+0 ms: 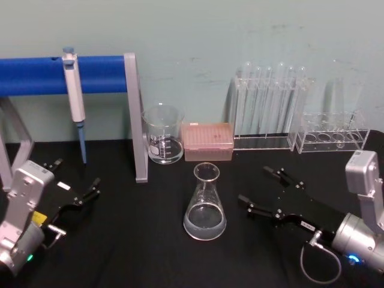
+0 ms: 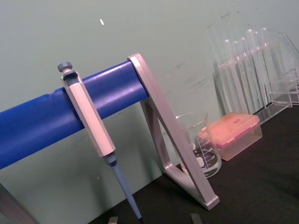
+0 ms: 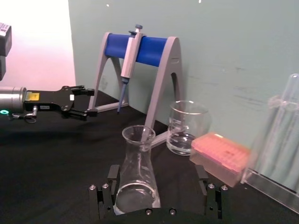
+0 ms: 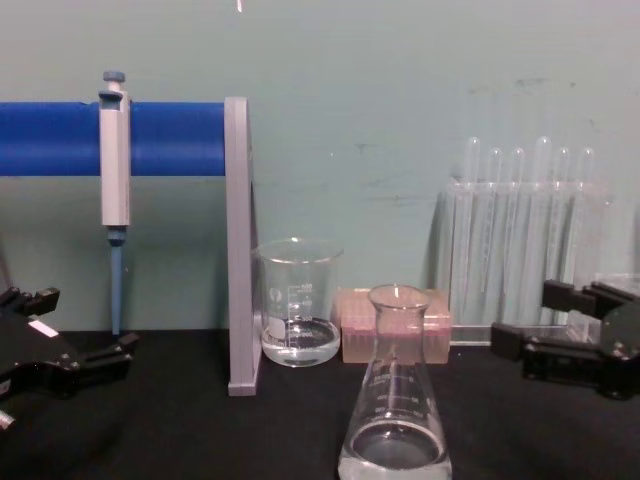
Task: Grasp the erlenmeyer flask with one hand, shake it three times, then place it back.
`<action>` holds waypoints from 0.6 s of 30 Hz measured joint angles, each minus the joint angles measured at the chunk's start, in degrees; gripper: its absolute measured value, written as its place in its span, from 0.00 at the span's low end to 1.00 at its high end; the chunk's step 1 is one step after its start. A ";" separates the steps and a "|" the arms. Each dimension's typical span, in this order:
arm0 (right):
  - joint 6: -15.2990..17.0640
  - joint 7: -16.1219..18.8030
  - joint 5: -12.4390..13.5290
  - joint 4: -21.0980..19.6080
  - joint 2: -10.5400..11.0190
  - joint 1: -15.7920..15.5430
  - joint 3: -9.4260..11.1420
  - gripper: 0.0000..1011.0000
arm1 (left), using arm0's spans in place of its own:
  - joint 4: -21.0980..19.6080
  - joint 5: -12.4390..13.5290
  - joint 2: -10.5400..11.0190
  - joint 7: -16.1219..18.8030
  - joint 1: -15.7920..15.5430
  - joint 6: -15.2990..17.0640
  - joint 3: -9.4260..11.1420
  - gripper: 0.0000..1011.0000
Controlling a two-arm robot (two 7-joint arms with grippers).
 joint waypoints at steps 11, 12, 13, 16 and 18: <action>0.12 2.71 -0.36 4.09 -1.96 3.58 -2.17 0.99 | 0.00 0.00 0.00 0.00 0.00 0.00 0.00 0.99; 0.13 2.86 -0.38 4.37 -2.06 3.80 -2.32 0.99 | 0.00 0.00 0.00 0.00 0.00 0.00 0.00 0.99; 0.14 2.96 -0.39 4.56 -2.15 3.96 -2.44 0.99 | 0.00 0.00 0.00 0.00 0.00 0.00 0.00 0.99; 0.15 3.48 -0.47 5.52 -2.50 4.75 -3.02 0.99 | 0.00 0.00 0.00 0.00 0.00 0.00 0.00 0.99; 0.15 3.76 -0.53 5.96 -2.68 5.17 -3.28 0.99 | 0.00 0.00 0.00 0.00 0.00 0.00 0.00 0.99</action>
